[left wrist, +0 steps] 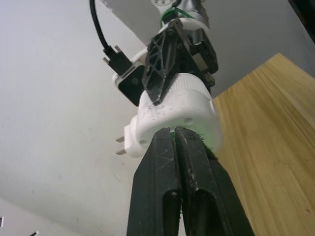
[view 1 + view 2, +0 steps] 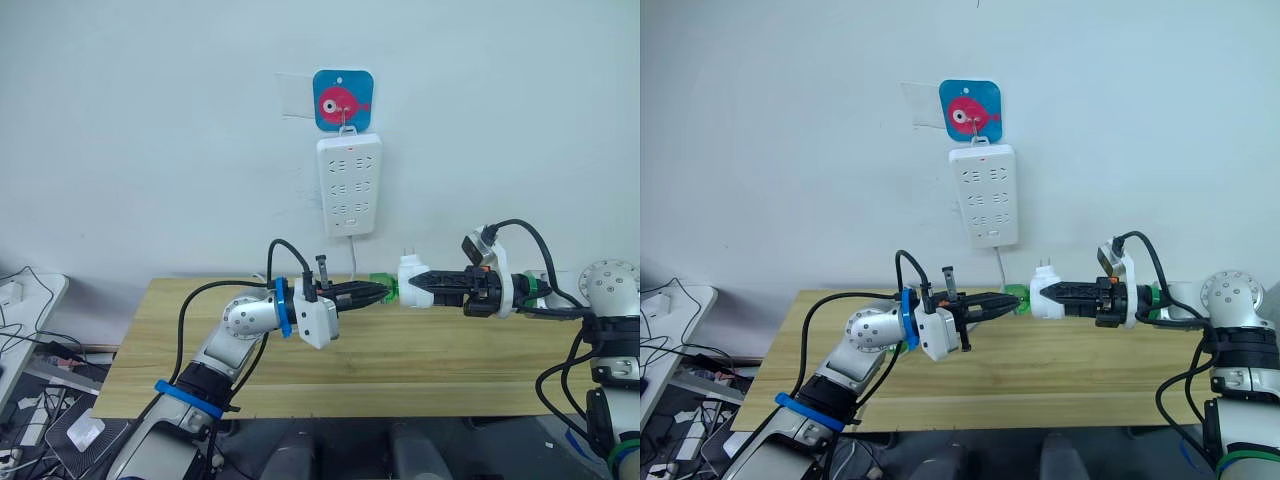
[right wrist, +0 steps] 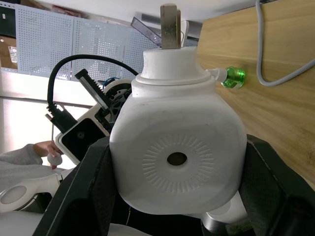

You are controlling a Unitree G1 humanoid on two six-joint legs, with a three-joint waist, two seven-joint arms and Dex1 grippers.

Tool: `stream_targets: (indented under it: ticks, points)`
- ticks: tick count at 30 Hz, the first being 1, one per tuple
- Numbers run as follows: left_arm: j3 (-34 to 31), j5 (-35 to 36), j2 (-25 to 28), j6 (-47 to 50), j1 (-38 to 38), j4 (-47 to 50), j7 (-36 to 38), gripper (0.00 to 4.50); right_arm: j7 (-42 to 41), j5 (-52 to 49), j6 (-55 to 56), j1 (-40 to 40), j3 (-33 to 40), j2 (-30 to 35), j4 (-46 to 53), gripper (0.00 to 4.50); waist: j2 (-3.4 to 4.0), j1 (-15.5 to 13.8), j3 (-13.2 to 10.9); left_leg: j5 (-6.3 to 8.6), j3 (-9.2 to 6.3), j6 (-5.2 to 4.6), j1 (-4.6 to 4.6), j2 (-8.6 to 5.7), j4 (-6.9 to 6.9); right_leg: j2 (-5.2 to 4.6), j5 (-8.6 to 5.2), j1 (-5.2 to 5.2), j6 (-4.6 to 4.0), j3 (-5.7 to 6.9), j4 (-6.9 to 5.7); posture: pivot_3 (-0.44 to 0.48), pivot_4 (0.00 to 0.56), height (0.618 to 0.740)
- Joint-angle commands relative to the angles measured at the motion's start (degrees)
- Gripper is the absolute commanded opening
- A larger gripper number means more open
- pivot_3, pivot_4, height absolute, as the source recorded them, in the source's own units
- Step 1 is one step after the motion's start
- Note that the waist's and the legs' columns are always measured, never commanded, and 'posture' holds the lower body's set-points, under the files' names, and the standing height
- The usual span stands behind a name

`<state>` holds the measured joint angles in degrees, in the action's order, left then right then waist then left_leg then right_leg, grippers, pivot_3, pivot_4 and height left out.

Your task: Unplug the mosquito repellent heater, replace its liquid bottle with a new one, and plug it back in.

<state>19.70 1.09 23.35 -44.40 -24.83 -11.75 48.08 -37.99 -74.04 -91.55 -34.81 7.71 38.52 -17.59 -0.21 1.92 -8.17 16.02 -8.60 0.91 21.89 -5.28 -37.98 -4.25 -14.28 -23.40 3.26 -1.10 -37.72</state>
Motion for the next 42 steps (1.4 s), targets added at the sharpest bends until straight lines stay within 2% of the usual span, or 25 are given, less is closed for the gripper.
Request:
stream_targets:
  ticks: [1,9,14,15,25,28,33,34,36,39,42]
  points:
    - [-1.40,-0.48,1.57,-2.01,-0.41,-0.01,-0.36,0.68,-1.70,-3.93,-0.95,-0.87,0.35,0.35,2.06,2.97,0.00,0.00,0.00,0.00,0.00,0.00,0.00,0.00,0.00,0.00,0.00,0.00,0.00,0.00,0.00,-0.084,0.144,0.740]
    - [-1.09,-2.44,2.36,-5.88,-0.42,-2.47,-1.40,3.08,-1.37,-5.29,-0.95,-0.58,0.16,0.81,2.08,2.97,0.00,-0.01,0.00,0.00,0.00,0.00,0.00,0.00,0.00,0.01,0.00,0.01,0.00,-0.01,0.00,-0.089,0.147,0.740]
    - [-1.55,-4.98,0.97,-7.03,-1.31,-4.55,-4.44,4.41,-1.61,-6.98,-0.95,-0.14,-0.48,1.47,2.90,2.97,0.00,-0.02,0.00,0.00,0.00,0.00,0.00,0.00,0.00,0.01,0.00,0.01,0.00,-0.01,0.00,-0.089,0.145,0.740]
    - [-1.42,-5.20,0.75,-7.07,-1.56,-4.53,-4.72,4.47,-1.68,-7.21,-0.95,-0.07,-0.65,1.58,3.10,2.97,0.00,-0.02,0.00,0.00,0.00,0.00,0.00,0.00,0.00,0.01,0.00,0.01,0.00,-0.01,0.00,-0.089,0.145,0.740]
    - [-0.17,-4.89,0.57,-8.00,-2.24,-3.98,-5.17,4.47,-1.49,-7.33,-0.95,0.19,-1.05,1.81,3.38,2.97,0.00,-0.01,0.00,0.00,-0.02,0.00,0.00,0.00,0.00,0.01,0.00,0.01,0.00,0.00,0.00,-0.088,0.143,0.740]
    - [0.29,-3.95,0.79,-8.28,-2.01,-3.66,-4.50,3.90,-1.50,-7.26,-0.95,0.24,-1.05,1.80,3.44,2.97,0.00,-0.01,0.00,0.00,-0.02,0.00,0.00,0.00,0.00,0.01,0.00,0.01,0.00,0.00,0.00,-0.088,0.143,0.740]
    - [0.59,-3.15,0.94,-7.71,-1.86,-3.47,-3.72,2.41,-1.47,-7.12,-0.95,0.35,-1.00,1.71,3.58,2.97,0.00,-0.01,0.00,0.00,-0.02,-0.01,0.00,0.00,0.00,0.01,0.00,0.01,0.00,0.01,0.00,-0.089,0.141,0.740]
    - [0.71,-2.56,0.93,-7.07,-1.74,-3.43,-3.24,2.23,-1.48,-7.16,-0.95,0.39,-0.98,1.70,3.61,2.97,0.00,-0.01,0.00,0.00,-0.02,0.00,0.00,0.00,0.00,0.01,0.00,0.01,0.00,0.00,0.00,-0.089,0.141,0.740]
    - [0.98,-0.61,0.85,-4.84,-1.34,-3.14,-2.16,2.23,-1.52,-7.16,-0.95,0.44,-0.97,1.70,3.71,2.97,0.00,0.00,0.00,0.00,-0.02,0.00,0.00,0.00,0.00,0.01,0.00,0.01,0.00,0.00,0.00,-0.089,0.141,0.740]
    - [1.35,7.62,0.55,6.89,0.05,2.09,1.44,2.23,-1.97,-6.70,-0.95,0.46,-1.17,2.02,4.09,2.97,0.00,0.04,0.00,0.00,-0.02,-0.01,0.00,0.00,0.00,0.00,0.00,0.01,0.00,-0.01,0.00,-0.089,0.144,0.740]
    - [1.86,20.80,2.35,30.28,1.82,12.45,5.71,2.23,-2.74,-5.06,-0.95,0.47,-1.17,2.36,4.88,2.97,0.01,0.27,-0.01,0.00,-0.05,-0.01,0.03,0.00,0.00,0.00,0.00,0.00,0.00,0.01,0.00,-0.089,0.144,0.740]
